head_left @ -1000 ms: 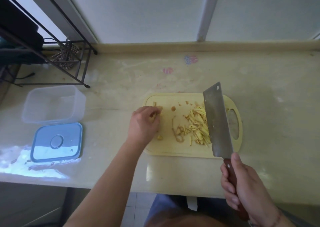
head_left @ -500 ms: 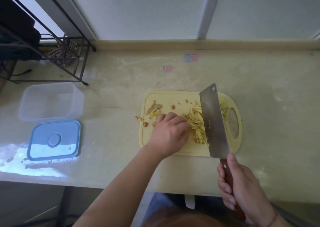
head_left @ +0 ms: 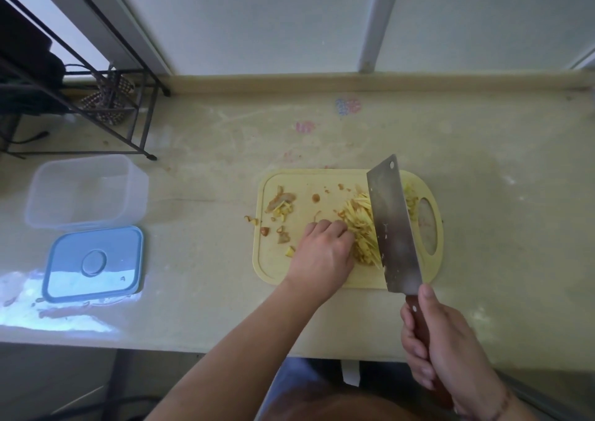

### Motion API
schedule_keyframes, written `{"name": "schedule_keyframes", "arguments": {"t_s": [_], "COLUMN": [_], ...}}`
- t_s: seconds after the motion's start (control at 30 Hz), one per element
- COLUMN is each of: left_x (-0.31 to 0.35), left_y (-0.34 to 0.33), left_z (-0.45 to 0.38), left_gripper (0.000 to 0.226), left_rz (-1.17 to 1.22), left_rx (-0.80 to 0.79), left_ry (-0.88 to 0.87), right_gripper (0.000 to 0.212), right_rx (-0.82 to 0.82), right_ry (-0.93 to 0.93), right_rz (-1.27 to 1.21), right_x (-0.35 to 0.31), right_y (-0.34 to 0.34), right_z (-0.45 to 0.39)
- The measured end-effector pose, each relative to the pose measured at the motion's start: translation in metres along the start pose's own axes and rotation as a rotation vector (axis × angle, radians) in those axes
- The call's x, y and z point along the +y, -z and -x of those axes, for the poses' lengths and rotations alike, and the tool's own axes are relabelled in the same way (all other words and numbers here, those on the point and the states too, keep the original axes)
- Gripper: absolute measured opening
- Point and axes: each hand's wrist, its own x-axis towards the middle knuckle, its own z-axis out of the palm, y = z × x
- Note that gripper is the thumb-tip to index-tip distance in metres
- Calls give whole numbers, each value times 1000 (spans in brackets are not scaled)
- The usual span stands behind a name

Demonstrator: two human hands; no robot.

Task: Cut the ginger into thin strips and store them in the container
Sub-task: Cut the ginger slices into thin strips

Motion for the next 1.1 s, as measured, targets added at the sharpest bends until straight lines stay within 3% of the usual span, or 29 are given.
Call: {"name": "schedule_keyframes", "arguments": {"t_s": [0.17,0.37,0.5,0.63,0.87,0.97,1.1], "left_x": [6,4,-14,-63,-90,-81,-48], "left_y": [0,2,16,44,65,63,49], "left_z": [-2,-4,5,17,16,8,-20], "left_gripper": [17,17,7,15,18,24,28], "left_rz": [23,101,295,281,172,146,233], "left_rx": [-35,-16,135,296,211,239,122], "left_ry": [-44,-77,110,293,362,255,156], "right_gripper": [62,75,74,73,62,67,67], "right_rx": [-5,4,3,5,0,-3,-2], "right_ry": [11,3,20,29,23,22,2], "right_rz": [8,7,12,29,25,24,18], "right_x": [-2,-1,-1,-2,-1,0,-1], "right_y": [0,0,3,4,0,0,2], "right_z": [0,0,0,1,2,2,3]}}
